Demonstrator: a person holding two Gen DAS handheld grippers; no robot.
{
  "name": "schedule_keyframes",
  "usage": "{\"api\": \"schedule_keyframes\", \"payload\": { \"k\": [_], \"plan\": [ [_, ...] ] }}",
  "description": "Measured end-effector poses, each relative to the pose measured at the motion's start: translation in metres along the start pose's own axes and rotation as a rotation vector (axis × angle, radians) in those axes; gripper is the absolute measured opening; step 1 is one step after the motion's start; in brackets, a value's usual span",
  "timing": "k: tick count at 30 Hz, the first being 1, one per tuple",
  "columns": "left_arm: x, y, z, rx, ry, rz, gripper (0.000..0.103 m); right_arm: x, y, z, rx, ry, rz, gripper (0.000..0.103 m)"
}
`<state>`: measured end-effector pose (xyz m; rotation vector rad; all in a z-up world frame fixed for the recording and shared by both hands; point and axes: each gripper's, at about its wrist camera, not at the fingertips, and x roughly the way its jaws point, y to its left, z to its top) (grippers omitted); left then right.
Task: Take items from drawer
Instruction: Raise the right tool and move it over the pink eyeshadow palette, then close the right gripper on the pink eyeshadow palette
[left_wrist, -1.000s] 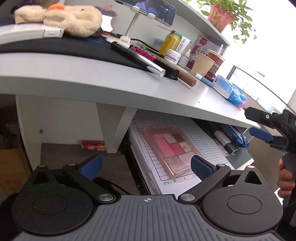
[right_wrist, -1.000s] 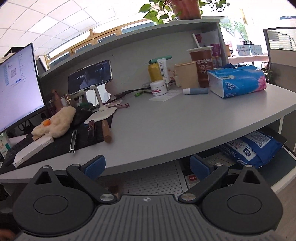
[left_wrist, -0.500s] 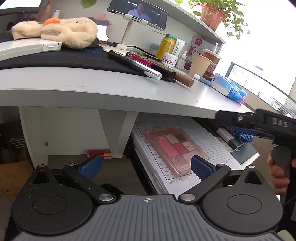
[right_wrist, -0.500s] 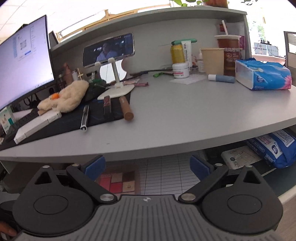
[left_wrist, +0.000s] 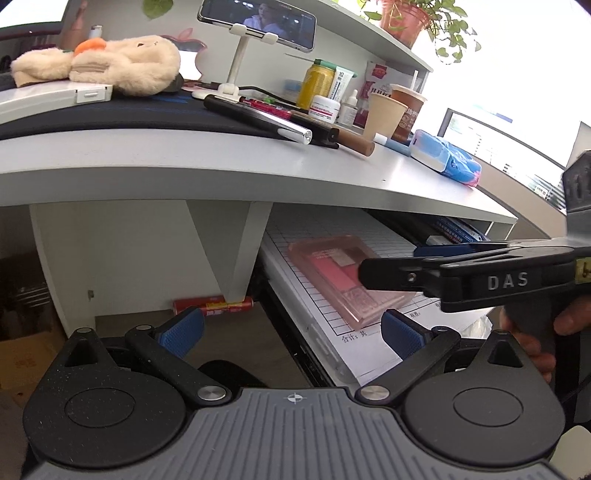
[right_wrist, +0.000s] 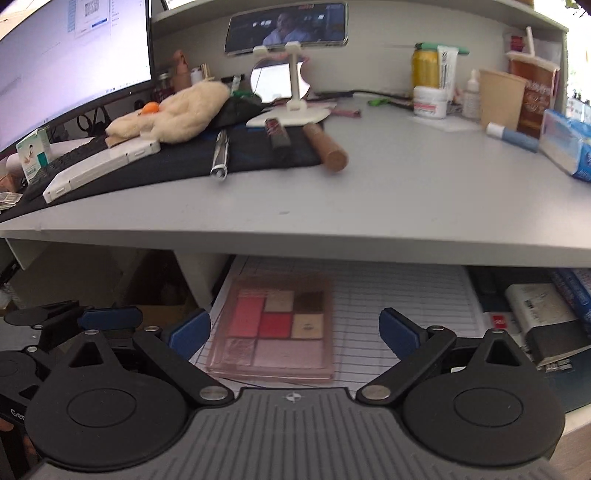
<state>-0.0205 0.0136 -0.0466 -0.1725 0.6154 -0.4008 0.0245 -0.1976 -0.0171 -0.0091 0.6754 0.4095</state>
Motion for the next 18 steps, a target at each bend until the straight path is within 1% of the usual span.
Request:
{"api": "schedule_keyframes", "payload": {
  "k": [4, 8, 11, 18],
  "plan": [
    [-0.005, 0.003, -0.002, 0.022, -0.018, -0.025, 0.102, 0.006, 0.004, 0.0, 0.001, 0.019, 0.01, 0.098],
    [-0.008, 0.004, -0.006, 0.062, -0.018, -0.033, 0.102, 0.011, 0.011, -0.002, -0.018, 0.036, 0.022, 0.098],
    [-0.01, 0.003, -0.007, 0.081, -0.015, -0.029, 0.102, 0.015, 0.016, -0.002, -0.042, 0.05, 0.017, 0.098],
    [-0.01, 0.004, -0.008, 0.086, -0.009, -0.023, 0.102, 0.021, 0.023, -0.005, -0.08, 0.067, -0.001, 0.098]
  ]
}}
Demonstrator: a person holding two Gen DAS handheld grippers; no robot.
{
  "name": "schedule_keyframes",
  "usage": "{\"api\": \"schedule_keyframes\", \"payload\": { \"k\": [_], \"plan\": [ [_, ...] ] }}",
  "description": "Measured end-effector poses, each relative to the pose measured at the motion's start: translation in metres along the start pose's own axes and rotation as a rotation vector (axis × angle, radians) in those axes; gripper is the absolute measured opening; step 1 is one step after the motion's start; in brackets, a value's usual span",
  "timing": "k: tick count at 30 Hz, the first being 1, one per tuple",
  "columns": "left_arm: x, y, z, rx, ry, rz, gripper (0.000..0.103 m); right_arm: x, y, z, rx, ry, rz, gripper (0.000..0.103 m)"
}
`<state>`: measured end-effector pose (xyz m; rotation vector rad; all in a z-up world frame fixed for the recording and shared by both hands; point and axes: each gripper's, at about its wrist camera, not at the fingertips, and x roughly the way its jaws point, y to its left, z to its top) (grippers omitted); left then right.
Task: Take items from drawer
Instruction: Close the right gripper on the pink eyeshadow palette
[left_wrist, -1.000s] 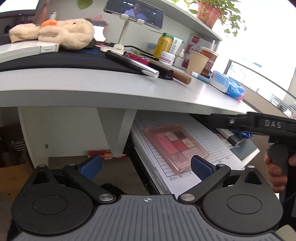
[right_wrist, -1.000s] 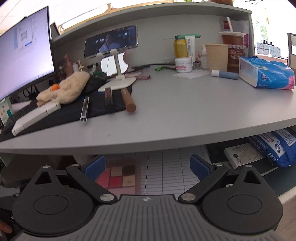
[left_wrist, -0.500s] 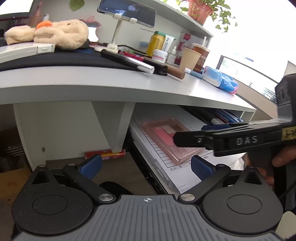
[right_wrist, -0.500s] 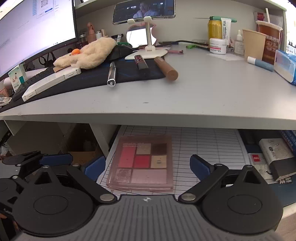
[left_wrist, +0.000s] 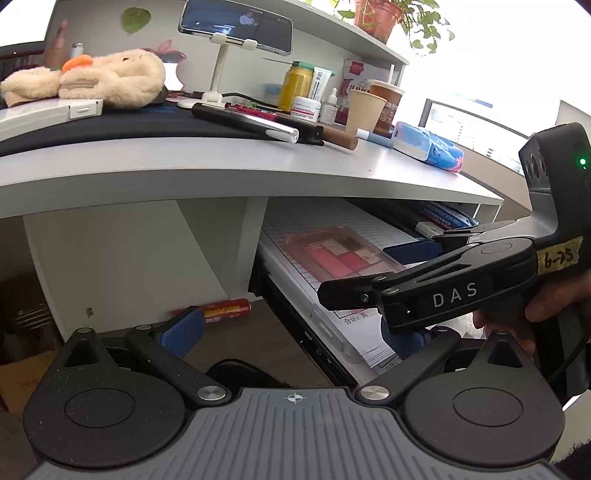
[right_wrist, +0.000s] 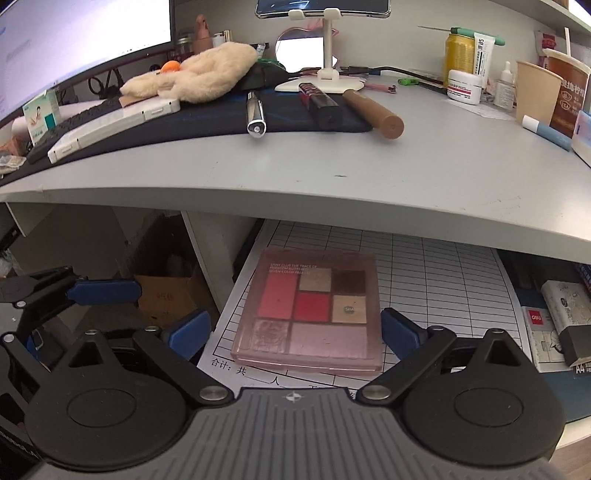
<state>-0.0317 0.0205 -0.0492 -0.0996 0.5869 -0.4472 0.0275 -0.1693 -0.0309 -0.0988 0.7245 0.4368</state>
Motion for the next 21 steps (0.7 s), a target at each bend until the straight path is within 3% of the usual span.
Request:
{"api": "schedule_keyframes", "payload": {
  "k": [7, 14, 21],
  "plan": [
    [-0.002, -0.0032, -0.0036, 0.037, 0.011, -0.005, 0.102, 0.0043, 0.0055, -0.0021, -0.052, -0.003, -0.038, 0.098],
    [-0.0023, -0.0015, -0.0029, 0.037, 0.01, 0.001, 0.102, 0.0051, -0.0012, 0.0, -0.023, 0.001, -0.06, 0.097],
    [-0.0018, -0.0007, -0.0026, 0.037, 0.012, -0.001, 0.102, 0.0033, -0.0007, 0.0006, -0.05, -0.009, -0.039, 0.081]
  ]
}}
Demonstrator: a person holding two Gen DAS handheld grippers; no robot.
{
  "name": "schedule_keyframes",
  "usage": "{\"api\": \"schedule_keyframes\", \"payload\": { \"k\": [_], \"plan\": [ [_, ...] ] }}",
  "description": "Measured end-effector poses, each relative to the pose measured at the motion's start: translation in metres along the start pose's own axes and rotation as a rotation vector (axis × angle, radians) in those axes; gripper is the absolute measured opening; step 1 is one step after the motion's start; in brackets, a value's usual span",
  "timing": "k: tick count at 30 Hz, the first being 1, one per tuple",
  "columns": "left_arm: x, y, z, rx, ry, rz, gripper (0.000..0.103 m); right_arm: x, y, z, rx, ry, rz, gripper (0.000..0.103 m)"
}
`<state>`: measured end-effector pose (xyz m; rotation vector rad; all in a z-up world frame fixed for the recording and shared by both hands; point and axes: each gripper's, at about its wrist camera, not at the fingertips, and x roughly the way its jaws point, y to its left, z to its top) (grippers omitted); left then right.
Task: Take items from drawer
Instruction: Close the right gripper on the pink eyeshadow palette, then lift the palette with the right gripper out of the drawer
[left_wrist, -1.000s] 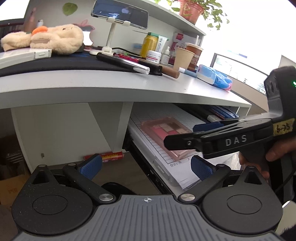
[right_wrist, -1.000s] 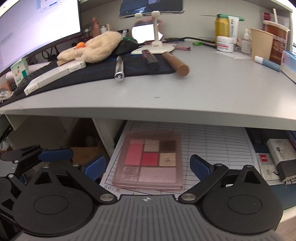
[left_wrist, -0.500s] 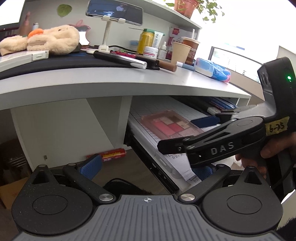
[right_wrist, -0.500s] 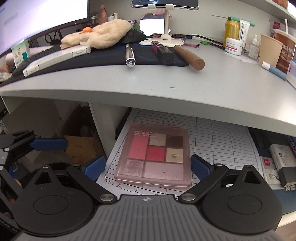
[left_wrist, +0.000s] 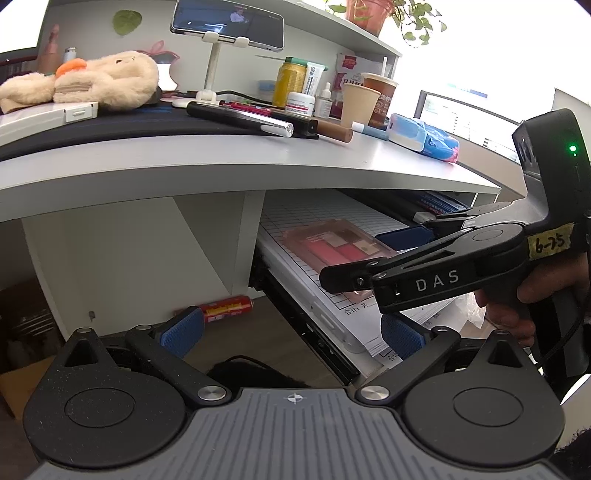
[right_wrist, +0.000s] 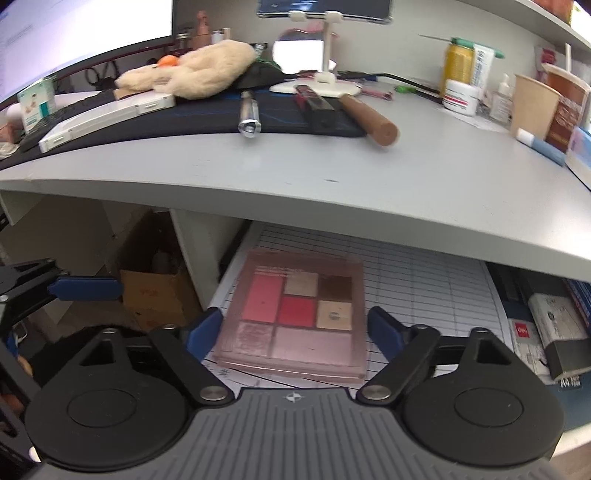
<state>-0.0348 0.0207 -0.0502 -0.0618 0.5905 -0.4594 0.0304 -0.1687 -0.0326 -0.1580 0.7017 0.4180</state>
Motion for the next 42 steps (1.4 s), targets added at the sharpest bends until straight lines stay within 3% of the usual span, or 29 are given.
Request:
{"api": "schedule_keyframes", "payload": {
  "k": [15, 27, 41, 42],
  "plan": [
    [-0.002, 0.004, 0.003, -0.003, -0.014, 0.003, 0.102, -0.008, -0.003, 0.004, 0.023, -0.006, 0.022, 0.079],
    [-0.005, 0.005, 0.003, -0.004, -0.03, -0.004, 0.102, -0.035, -0.016, 0.003, 0.159, -0.003, -0.007, 0.079],
    [-0.009, 0.002, 0.003, 0.008, -0.04, -0.007, 0.102, -0.058, -0.019, -0.004, 0.217, -0.008, -0.007, 0.078],
    [-0.009, 0.002, 0.003, 0.008, -0.04, -0.006, 0.102, -0.06, -0.02, -0.004, 0.22, -0.013, -0.023, 0.051]
  ]
}}
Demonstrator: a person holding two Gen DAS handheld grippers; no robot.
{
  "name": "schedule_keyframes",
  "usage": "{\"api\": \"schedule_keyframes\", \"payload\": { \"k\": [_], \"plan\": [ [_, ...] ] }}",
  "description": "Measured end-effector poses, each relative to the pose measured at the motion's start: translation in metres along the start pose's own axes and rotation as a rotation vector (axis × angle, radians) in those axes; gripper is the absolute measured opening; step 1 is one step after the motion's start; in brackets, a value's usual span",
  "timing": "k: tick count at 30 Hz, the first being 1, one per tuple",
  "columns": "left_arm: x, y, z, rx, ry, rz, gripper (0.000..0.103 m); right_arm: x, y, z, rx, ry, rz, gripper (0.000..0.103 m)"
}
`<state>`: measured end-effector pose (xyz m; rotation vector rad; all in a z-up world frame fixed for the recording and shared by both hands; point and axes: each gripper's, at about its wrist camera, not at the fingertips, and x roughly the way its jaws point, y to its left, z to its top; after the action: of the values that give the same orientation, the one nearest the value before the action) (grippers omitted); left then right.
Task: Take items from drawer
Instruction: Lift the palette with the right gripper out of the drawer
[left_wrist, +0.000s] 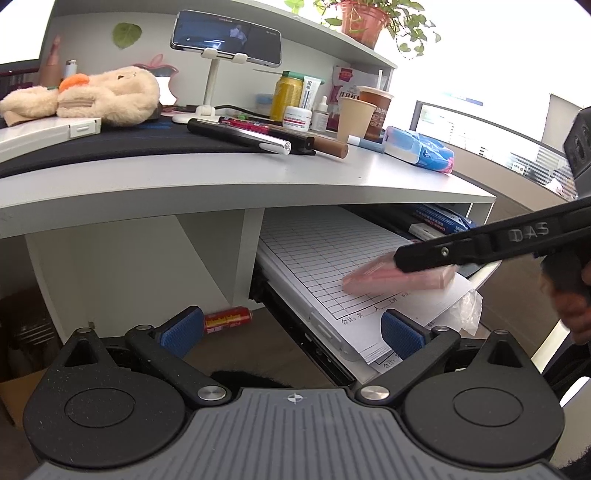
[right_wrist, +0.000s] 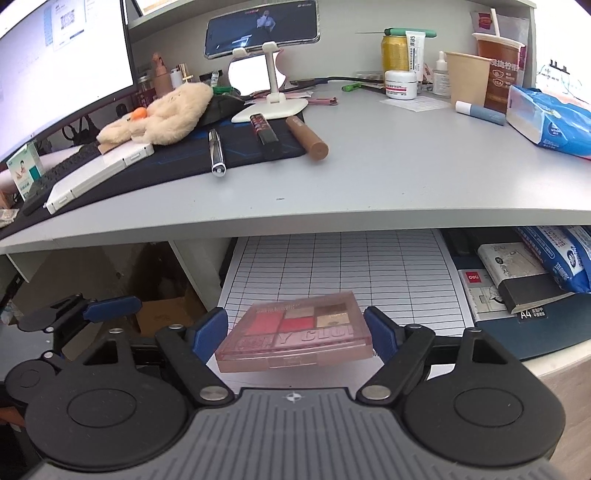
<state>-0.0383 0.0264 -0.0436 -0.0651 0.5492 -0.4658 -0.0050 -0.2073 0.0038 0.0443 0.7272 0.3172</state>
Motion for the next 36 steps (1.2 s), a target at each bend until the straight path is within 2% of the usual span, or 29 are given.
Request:
{"api": "schedule_keyframes", "payload": {
  "k": [1, 5, 7, 8, 10, 14, 16, 20, 22, 25, 31, 36],
  "plan": [
    [0.0, 0.0, 0.0, 0.0, 0.001, 0.001, 0.102, -0.001, -0.001, 0.001, 0.003, -0.003, -0.023, 0.026],
    [0.001, -0.001, 0.0, 0.001, 0.0, -0.003, 0.102, 0.004, -0.007, 0.004, 0.006, 0.011, -0.039, 0.025],
    [0.005, -0.002, 0.001, -0.001, 0.0, -0.005, 0.102, 0.017, -0.008, 0.001, -0.004, 0.053, -0.042, 0.034],
    [0.009, -0.002, 0.001, 0.0, -0.006, 0.002, 0.102, 0.018, -0.006, 0.001, -0.012, 0.048, -0.03, 0.035],
    [0.016, -0.005, 0.004, 0.011, -0.001, 0.032, 0.102, 0.019, -0.002, 0.001, -0.029, 0.04, -0.006, 0.055],
    [0.017, -0.005, 0.004, 0.017, 0.007, 0.019, 0.102, 0.016, 0.003, 0.001, -0.051, 0.02, 0.019, 0.069],
    [0.015, -0.002, 0.002, 0.019, 0.011, 0.041, 0.102, 0.016, 0.004, 0.001, -0.061, 0.025, 0.036, 0.075],
    [0.006, 0.009, -0.001, 0.004, 0.034, 0.085, 0.102, 0.017, 0.009, -0.002, -0.097, 0.052, 0.06, 0.076],
    [0.003, 0.015, -0.001, -0.001, 0.033, 0.124, 0.102, 0.018, 0.015, -0.003, -0.135, 0.068, 0.072, 0.081],
    [0.002, 0.021, -0.001, -0.019, 0.028, 0.153, 0.102, 0.021, 0.024, -0.007, -0.19, 0.09, 0.071, 0.082],
    [0.0, 0.022, -0.002, -0.012, 0.026, 0.145, 0.102, 0.031, 0.034, -0.013, -0.23, 0.134, 0.053, 0.082],
    [0.0, 0.023, -0.001, -0.021, 0.023, 0.147, 0.102, 0.036, 0.036, -0.014, -0.232, 0.134, 0.023, 0.082]
  ]
}}
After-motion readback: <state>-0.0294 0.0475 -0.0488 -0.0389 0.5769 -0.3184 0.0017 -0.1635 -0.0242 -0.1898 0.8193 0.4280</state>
